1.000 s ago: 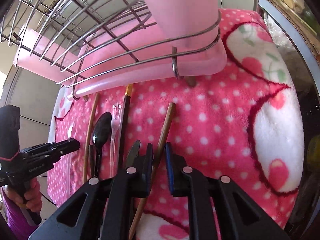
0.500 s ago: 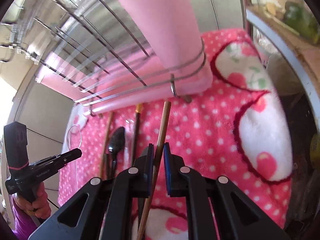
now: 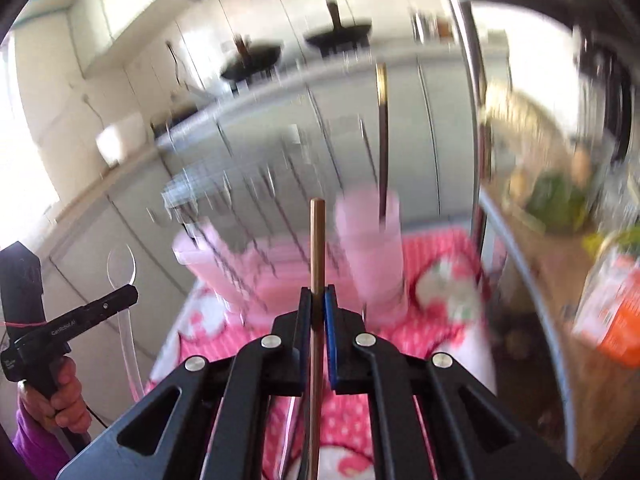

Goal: Organize utensils
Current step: 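Lift the spoon and wooden chopstick and carry them over the pink cup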

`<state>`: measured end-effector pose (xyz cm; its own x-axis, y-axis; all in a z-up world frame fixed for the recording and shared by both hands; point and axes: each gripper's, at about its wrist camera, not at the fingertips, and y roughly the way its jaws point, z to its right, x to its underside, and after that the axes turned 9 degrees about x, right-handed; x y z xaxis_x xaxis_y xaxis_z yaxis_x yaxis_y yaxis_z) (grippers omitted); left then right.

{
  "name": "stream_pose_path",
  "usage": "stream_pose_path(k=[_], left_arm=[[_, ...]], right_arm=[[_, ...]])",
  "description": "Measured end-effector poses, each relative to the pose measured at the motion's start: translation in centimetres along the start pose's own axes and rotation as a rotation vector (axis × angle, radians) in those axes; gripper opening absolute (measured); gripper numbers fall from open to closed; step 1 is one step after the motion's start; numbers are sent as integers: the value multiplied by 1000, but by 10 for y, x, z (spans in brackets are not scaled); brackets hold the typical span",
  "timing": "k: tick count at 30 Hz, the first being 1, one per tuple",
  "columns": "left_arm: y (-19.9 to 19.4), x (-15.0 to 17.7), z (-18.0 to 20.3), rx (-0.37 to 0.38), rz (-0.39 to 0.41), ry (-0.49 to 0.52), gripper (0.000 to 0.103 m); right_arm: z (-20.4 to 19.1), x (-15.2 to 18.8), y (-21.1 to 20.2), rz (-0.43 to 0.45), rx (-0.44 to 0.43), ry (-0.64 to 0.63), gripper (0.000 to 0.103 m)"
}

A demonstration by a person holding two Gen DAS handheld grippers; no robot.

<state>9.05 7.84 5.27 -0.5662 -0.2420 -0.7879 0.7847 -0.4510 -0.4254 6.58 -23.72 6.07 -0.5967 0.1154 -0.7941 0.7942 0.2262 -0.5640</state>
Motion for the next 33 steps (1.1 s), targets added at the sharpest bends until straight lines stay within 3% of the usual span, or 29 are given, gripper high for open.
stream_pose_path(k=[11,16,25,33], left_arm=[[-10,-75,17,23,231,0,3],[4,-94,15,-1,291,22,3],[41,-98,-8,-12,363,40,3],[66,-81,-16,-35,364,89,3]], right_arm=[[-9,-92,-58,368,9,-15,6],[-5,-118,-48,447,37,1,6],[0,-131,4,488,129,-37,6],[8,-111,43,420,144,-35,6]])
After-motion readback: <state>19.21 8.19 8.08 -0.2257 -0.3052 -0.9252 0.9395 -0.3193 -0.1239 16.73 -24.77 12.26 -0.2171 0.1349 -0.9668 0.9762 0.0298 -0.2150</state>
